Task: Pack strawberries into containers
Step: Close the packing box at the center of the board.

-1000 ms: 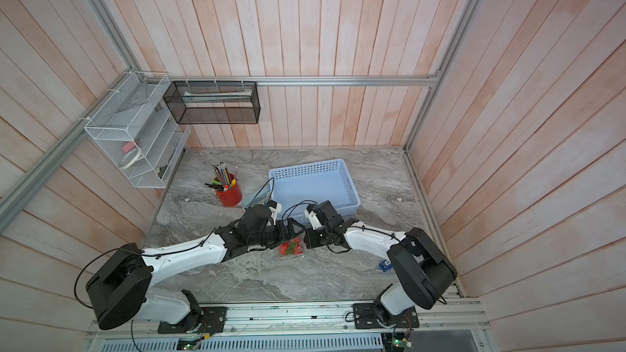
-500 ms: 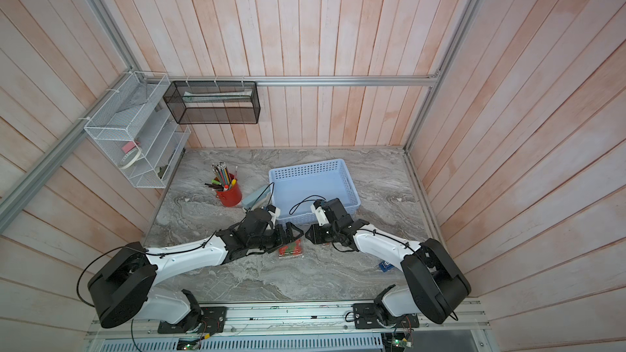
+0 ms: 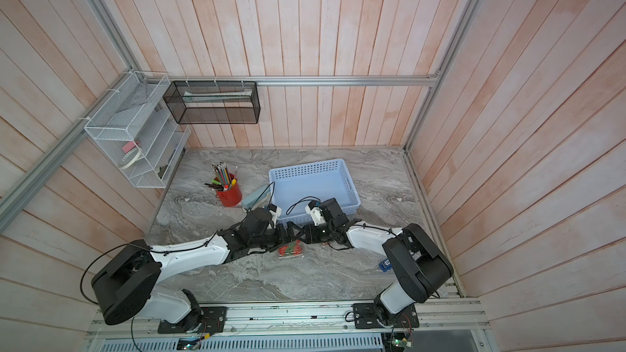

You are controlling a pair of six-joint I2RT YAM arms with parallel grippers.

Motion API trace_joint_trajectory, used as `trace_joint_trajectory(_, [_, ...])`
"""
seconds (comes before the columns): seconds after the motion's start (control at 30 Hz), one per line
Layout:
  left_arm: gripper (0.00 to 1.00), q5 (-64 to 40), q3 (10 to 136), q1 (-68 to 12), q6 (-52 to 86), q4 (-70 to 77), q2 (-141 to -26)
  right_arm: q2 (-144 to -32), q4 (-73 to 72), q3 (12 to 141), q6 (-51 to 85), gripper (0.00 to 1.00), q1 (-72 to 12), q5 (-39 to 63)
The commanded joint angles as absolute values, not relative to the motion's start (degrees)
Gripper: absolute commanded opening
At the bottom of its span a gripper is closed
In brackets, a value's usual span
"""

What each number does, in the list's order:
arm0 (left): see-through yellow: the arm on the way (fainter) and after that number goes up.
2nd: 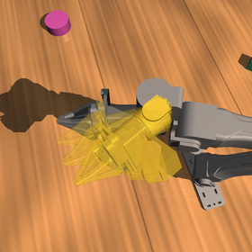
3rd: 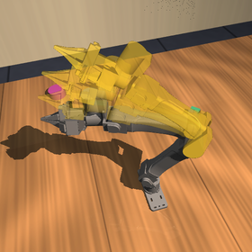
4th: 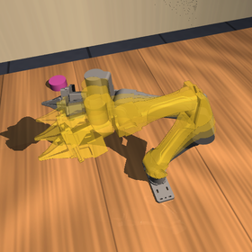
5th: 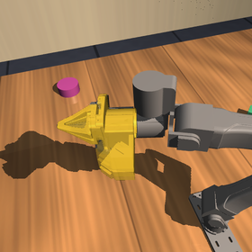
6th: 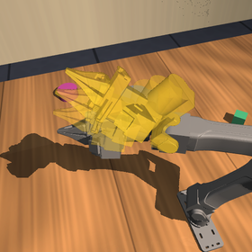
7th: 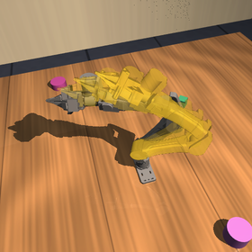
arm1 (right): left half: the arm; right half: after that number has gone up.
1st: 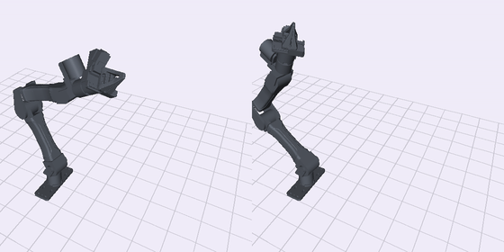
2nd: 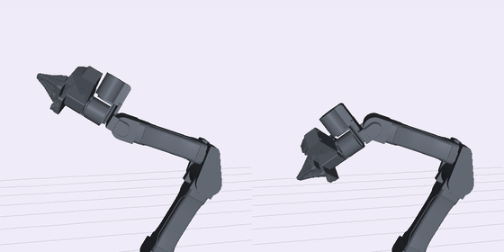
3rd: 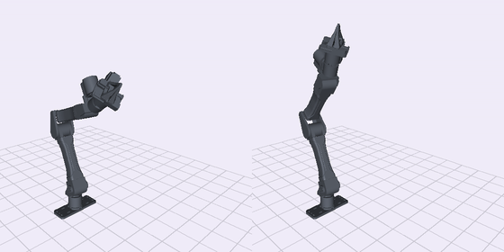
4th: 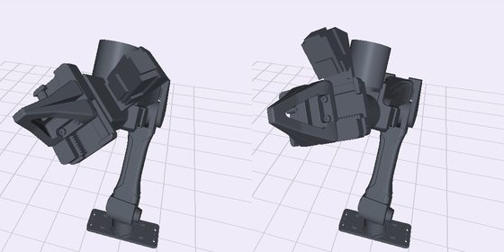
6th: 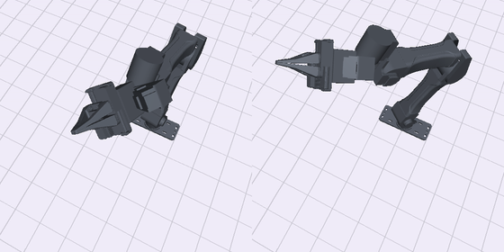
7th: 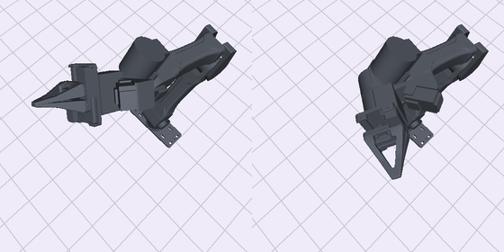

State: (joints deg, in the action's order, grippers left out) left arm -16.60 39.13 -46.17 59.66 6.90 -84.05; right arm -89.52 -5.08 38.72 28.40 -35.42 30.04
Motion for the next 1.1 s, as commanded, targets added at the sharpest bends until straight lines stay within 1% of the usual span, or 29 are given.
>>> trace_joint_trajectory(0.0, [1.0,-17.3,38.2,-45.9,59.6,7.8,-85.3,-91.4,-8.2,39.4,29.0,0.49,-35.0,32.6])
trace_joint_trajectory(0.27, [1.0,-17.4,38.0,-45.7,59.7,8.1,-85.8,-92.9,-10.0,39.1,30.2,0.49,-34.7,32.9])
trace_joint_trajectory(0.63, [1.0,-17.5,37.6,-45.8,59.7,8.4,-86.3,-93.9,-12.9,37.8,32.4,0.39,-34.3,33.3])
trace_joint_trajectory(1.07, [1.0,-17.4,37.3,-45.7,59.6,8.3,-86.4,-94.7,-11.3,38.2,32.8,0.31,-34.3,32.5])
